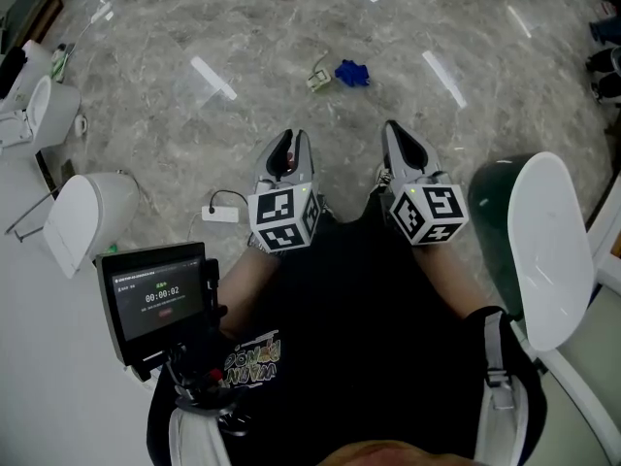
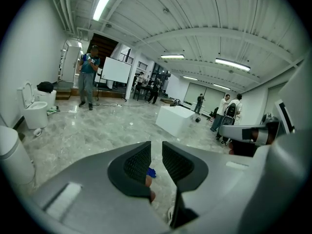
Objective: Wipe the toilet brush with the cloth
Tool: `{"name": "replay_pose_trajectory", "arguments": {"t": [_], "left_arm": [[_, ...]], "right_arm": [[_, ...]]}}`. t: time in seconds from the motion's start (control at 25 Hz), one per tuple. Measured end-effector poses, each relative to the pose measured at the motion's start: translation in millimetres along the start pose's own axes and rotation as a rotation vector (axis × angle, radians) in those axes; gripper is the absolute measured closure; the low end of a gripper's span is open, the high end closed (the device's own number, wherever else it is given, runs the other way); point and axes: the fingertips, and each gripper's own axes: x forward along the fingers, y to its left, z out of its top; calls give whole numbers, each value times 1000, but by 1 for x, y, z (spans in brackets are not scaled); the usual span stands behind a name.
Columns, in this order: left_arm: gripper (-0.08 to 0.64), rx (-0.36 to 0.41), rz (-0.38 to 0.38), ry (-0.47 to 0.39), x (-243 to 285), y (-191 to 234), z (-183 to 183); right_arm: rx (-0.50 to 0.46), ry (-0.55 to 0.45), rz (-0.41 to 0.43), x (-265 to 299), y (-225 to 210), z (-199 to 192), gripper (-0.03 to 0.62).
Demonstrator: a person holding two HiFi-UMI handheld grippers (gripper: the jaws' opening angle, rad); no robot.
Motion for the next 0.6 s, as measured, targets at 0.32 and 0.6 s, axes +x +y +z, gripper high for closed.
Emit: {"name": "replay_pose_trajectory", "arguments": {"t": [0.32,0.6], "left_arm": [[486,2,64,43,54,-18,-7],[486,38,223,92,188,-35,-38]], "right_arm": [[2,46,44,30,-58,2,588],[30,121,204,128,-177,-30,586]]}}
